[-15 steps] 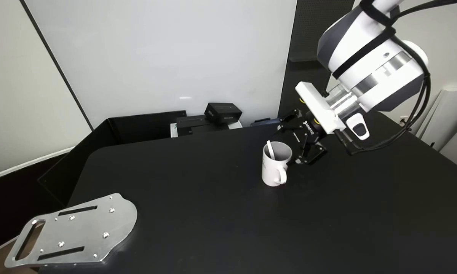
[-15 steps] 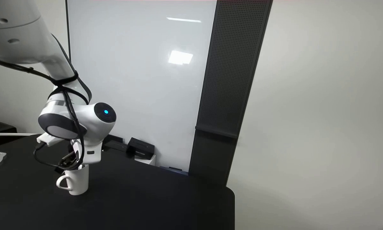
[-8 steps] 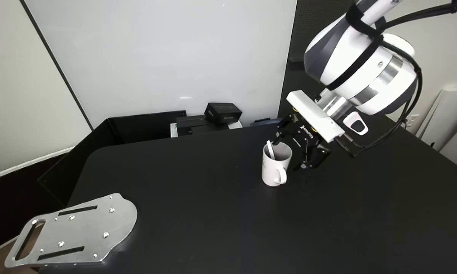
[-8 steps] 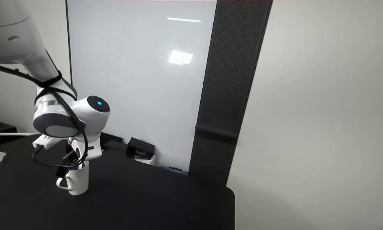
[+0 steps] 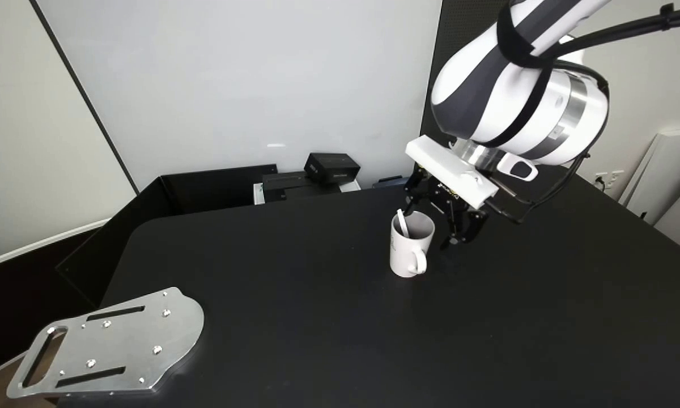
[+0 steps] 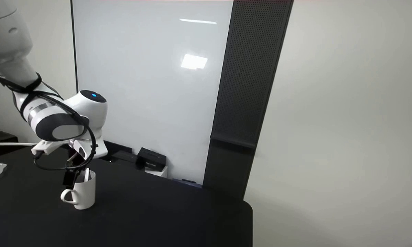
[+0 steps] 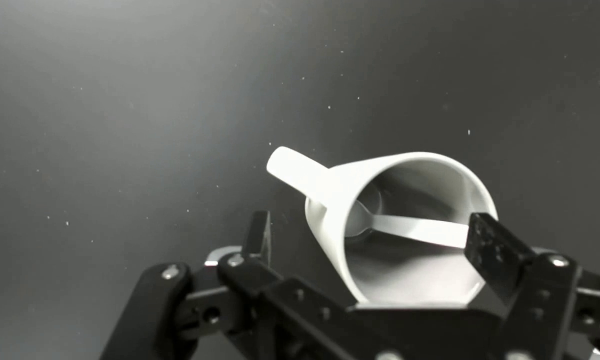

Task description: Put the spoon in the mug, put it back on the table, then put it in the mug again

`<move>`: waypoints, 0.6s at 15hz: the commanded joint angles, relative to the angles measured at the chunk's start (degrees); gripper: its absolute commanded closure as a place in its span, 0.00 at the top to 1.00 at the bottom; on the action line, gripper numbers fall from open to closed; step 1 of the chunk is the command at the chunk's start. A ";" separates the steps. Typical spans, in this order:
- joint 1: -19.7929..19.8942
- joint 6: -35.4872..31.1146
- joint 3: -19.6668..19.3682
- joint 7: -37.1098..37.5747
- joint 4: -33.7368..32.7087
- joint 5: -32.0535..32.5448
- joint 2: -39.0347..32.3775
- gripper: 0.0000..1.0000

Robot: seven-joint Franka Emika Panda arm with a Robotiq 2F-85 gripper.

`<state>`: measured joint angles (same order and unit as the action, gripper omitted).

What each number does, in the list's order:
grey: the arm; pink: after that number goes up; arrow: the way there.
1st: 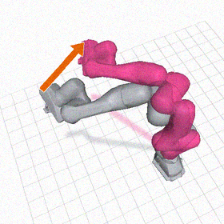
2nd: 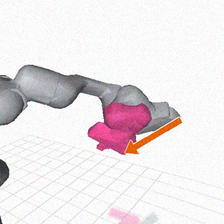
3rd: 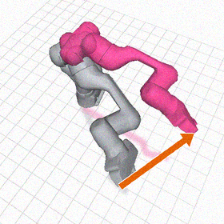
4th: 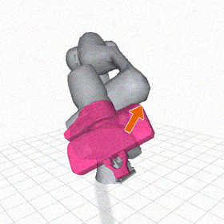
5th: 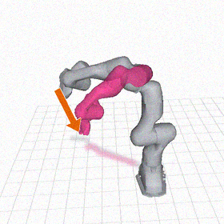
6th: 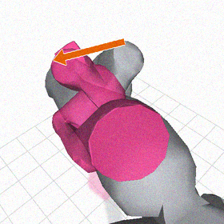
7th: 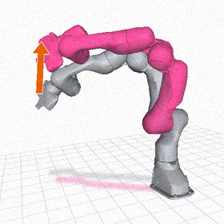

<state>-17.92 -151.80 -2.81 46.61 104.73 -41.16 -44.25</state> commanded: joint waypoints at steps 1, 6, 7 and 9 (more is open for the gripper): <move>-1.43 -0.86 -1.35 7.49 -0.91 7.53 0.79 1.00; -1.44 -0.22 -1.32 14.57 -3.67 17.43 0.58 1.00; -1.43 0.15 -1.35 15.69 -4.45 18.96 0.51 1.00; -1.41 0.88 -1.39 17.59 -6.01 21.38 0.31 1.00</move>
<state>-18.79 -153.08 -3.42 59.22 101.40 -23.56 -43.98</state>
